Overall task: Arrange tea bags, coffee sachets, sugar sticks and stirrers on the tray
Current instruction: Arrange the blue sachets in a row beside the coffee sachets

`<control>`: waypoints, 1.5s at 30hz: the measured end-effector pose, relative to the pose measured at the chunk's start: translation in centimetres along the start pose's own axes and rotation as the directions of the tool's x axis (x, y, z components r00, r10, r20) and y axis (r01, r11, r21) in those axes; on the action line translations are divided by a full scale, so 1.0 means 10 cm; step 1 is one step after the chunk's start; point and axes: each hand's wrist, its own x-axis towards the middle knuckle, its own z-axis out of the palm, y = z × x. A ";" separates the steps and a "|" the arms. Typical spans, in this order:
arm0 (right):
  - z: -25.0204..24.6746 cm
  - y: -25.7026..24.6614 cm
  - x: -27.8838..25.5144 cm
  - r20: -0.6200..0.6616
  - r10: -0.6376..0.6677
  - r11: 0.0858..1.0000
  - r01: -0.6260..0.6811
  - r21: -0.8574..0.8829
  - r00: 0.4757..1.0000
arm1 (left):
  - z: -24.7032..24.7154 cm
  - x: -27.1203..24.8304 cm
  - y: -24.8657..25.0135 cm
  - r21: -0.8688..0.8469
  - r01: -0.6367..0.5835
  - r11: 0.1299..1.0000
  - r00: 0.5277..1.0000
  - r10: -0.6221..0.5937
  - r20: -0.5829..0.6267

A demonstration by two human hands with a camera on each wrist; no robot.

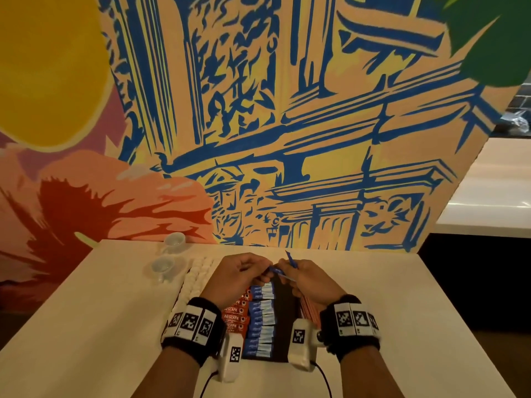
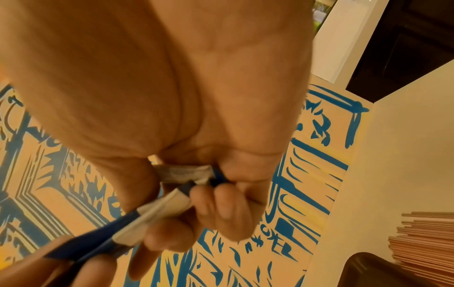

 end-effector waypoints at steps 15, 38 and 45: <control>0.08 0.05 0.26 -0.289 0.029 0.954 0.060 0.293 0.957 | -0.21 0.22 -0.03 0.051 -0.045 0.998 0.992 0.051 -0.115; 0.04 -0.14 0.73 0.003 -0.209 0.974 0.208 -0.088 0.978 | -0.68 0.67 0.04 0.056 -0.028 0.998 0.998 0.031 -0.056; -0.08 -0.04 0.82 -0.062 -0.198 0.980 0.198 -0.006 0.978 | -0.65 0.75 -0.11 0.216 0.019 0.976 0.999 -0.028 0.040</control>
